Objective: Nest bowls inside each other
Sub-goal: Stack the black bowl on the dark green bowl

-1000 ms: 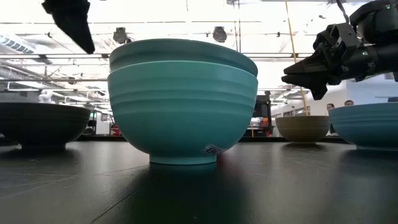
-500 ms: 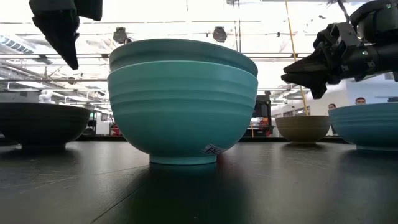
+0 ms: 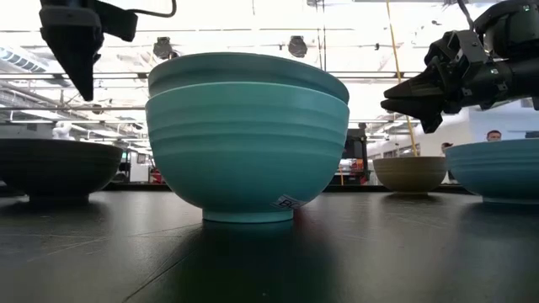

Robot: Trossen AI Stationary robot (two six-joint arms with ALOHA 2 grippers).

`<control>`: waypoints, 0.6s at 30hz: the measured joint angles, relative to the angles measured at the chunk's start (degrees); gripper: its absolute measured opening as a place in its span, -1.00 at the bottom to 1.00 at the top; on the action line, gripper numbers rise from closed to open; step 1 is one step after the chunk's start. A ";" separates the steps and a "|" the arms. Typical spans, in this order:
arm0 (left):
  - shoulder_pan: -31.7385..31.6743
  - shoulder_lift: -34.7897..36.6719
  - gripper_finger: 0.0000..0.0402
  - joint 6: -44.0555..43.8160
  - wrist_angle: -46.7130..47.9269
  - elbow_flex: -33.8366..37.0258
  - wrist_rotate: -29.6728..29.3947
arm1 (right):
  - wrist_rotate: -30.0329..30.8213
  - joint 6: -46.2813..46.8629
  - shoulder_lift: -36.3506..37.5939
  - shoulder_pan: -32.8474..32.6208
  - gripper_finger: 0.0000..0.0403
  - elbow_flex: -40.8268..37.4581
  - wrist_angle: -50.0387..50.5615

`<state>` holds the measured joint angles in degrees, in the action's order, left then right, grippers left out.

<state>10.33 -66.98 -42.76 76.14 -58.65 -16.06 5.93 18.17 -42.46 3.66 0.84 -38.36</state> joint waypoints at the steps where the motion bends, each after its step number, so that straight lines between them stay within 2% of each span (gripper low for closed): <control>1: -0.48 -0.01 0.32 0.00 -0.16 0.00 1.49 | 0.00 0.04 0.02 0.00 -0.40 0.02 0.00; 7: -2.01 -0.04 0.32 0.45 -9.56 4.97 9.57 | -0.22 0.15 0.02 0.00 -0.40 0.02 0.02; 11: -2.78 -0.17 0.32 1.14 -13.52 8.73 10.69 | -0.22 -0.26 0.01 -0.02 -0.40 0.02 0.04; 18: -4.30 -0.13 0.32 1.73 -11.93 10.30 11.51 | -0.22 -0.26 0.00 0.00 -0.40 0.02 0.04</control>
<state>6.02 -67.11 -41.04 64.20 -48.36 -4.55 5.72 17.91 -42.45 3.66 0.86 -38.33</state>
